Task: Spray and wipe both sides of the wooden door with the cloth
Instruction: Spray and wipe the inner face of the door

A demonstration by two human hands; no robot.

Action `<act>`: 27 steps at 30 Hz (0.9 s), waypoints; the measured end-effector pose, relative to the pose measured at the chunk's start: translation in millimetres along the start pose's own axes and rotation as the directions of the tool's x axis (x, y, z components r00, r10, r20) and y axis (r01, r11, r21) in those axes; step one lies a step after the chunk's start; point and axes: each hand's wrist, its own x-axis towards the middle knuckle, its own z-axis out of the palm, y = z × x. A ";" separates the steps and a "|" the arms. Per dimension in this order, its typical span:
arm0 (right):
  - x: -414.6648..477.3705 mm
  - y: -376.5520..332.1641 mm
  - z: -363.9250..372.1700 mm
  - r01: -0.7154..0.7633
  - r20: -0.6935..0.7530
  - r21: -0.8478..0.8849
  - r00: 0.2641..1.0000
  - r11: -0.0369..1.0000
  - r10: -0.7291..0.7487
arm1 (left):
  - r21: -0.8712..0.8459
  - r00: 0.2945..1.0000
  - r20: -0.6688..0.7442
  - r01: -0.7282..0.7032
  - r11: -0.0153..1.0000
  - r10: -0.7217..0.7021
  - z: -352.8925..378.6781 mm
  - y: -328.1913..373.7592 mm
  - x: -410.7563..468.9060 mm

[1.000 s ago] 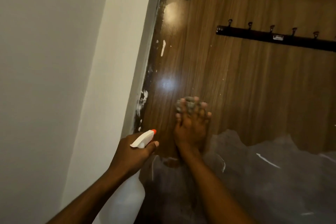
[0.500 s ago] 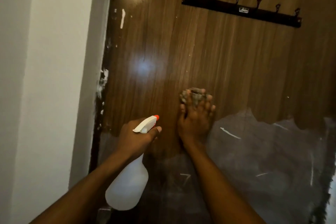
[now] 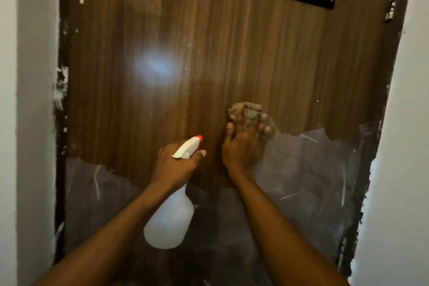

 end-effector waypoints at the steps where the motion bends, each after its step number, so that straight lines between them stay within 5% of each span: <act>1: -10.2 -1.6 2.2 0.160 0.031 -0.004 0.987 0.987 -0.160 | 0.000 1.000 -0.003 -0.014 1.000 0.014 7.3 2.7 0.9; 4: -59.8 36.0 1.7 0.533 0.169 0.078 0.826 0.843 -0.538 | 0.018 1.000 0.002 -0.018 1.000 0.018 25.3 10.6 -0.8; 6: -81.0 86.5 -1.6 0.554 0.193 0.064 0.809 0.830 -0.555 | 0.021 1.000 -0.003 -0.017 1.000 0.017 33.6 10.9 -4.9; 9: -54.7 140.4 -10.0 0.205 0.134 -0.012 0.970 0.979 -0.201 | 0.029 1.000 -0.019 -0.003 1.000 0.003 44.2 9.0 -12.1; 12: 22.0 130.5 -16.7 -0.180 0.033 0.087 0.984 0.980 0.177 | 0.015 0.999 -0.040 0.022 1.000 -0.022 59.2 16.4 -13.6; 14: 51.0 108.2 -18.4 -0.072 -0.025 0.057 0.997 0.996 0.074 | 0.007 0.998 -0.055 0.026 1.000 -0.026 75.1 25.0 -12.1; 16: 47.5 100.0 -14.4 0.186 0.002 -0.014 0.983 0.982 -0.186 | 0.026 0.999 -0.050 0.008 1.000 -0.006 96.2 35.4 -11.0; 20: -7.7 158.3 -17.6 0.534 0.145 0.016 0.835 0.845 -0.530 | 0.048 0.999 -0.038 -0.002 0.999 0.004 133.5 44.7 -19.3; 22: -20.2 206.6 -27.0 0.396 0.168 0.004 0.905 0.918 -0.391 | 0.013 1.000 -0.012 0.022 1.000 -0.022 146.7 42.8 -25.9; 24: -0.1 236.9 -38.6 0.049 0.155 -0.026 0.987 0.998 -0.044 | -0.023 0.999 0.010 0.052 0.998 -0.052 158.2 38.7 -30.9; 27: 73.2 232.1 -49.5 -0.308 0.154 0.013 0.941 0.951 0.303 | -0.006 0.997 0.014 0.071 0.997 -0.071 173.9 35.1 -30.2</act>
